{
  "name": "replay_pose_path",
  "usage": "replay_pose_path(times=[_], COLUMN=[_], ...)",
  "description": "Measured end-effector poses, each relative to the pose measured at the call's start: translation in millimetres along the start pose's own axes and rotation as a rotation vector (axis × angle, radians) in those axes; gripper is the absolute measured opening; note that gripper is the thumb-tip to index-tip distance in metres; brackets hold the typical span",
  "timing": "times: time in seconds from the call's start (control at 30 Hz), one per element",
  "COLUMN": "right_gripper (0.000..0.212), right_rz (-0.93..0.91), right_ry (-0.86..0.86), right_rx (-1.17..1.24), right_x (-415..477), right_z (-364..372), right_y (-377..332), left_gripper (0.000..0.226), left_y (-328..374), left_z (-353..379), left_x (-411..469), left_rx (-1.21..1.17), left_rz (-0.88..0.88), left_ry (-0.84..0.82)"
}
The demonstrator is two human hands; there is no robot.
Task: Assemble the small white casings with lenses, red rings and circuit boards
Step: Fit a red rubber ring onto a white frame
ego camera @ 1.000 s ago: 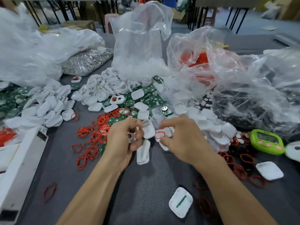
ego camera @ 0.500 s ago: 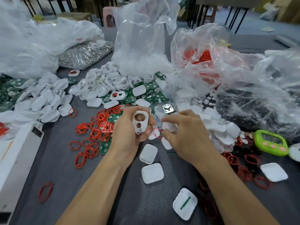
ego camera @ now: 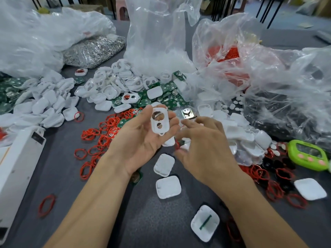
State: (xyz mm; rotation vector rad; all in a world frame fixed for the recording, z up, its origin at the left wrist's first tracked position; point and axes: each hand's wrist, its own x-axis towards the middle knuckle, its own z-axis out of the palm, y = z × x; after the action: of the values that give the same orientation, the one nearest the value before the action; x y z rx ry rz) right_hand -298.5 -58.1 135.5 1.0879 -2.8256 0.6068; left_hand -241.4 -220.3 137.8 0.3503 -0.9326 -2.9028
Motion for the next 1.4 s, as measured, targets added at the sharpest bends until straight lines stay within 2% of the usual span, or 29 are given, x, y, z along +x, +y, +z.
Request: replay_pose_path(times=[0.07,0.13,0.23,0.3,0.37,0.4,0.5,0.6,0.67,0.77,0.97,1.07,1.23,1.4], right_gripper=[0.015,0.009,0.013,0.015,0.018,0.021,0.023,0.029,0.027,0.015,0.019,0.017,0.017,0.014], right_rz=[0.005,-0.005,0.089,0.209,0.255,0.255,0.257,0.284,0.287,0.278,0.262,0.252,0.239,0.239], right_ry=[-0.038,0.042,0.305,0.399,0.447,0.452,0.385,0.266,0.197,0.195,0.248,0.291,0.368,0.355], right_rx=[-0.009,0.069,0.321,0.530,0.720,0.809,1.032,1.231,1.307,1.241,1.019,0.858,0.879,0.896], right_x=[0,0,1,2,4,5,7,11,12,11,10,8,9,10], right_z=[2,3,-3,-12,-19,-21,-25,-21,-17,-11,-6,-4,-6,-9], right_y=[-2,-2,4,10,15,18,18,17,16,18,19,17,17,20], left_gripper=[0.035,0.036,0.037,0.035,0.025,0.021,0.047,0.034,0.033,0.044,0.061,0.053,0.030,0.022], left_y=[0,0,-1,-2,-5,-7,-17,-28,-33,-34,-34,-36,-37,-35], left_z=[-1,0,0,-2,-1,0,-1,0,3,5,12,12,9,10], left_x=[0,0,2,3,3,3,5,7,7,7,5,5,3,2], left_rx=[0.000,0.035,0.105,0.159,0.229,0.278,0.551,0.975,1.005,0.957,0.815,0.785,0.678,0.650], left_rz=[0.004,0.010,0.036,0.030,0.025,0.037,0.199,0.441,0.484,0.466,0.263,0.262,0.229,0.183], left_ry=[-0.020,-0.009,0.011,0.016,-0.016,-0.034,0.021,0.210,0.264,0.235,0.090,0.082,0.093,0.091])
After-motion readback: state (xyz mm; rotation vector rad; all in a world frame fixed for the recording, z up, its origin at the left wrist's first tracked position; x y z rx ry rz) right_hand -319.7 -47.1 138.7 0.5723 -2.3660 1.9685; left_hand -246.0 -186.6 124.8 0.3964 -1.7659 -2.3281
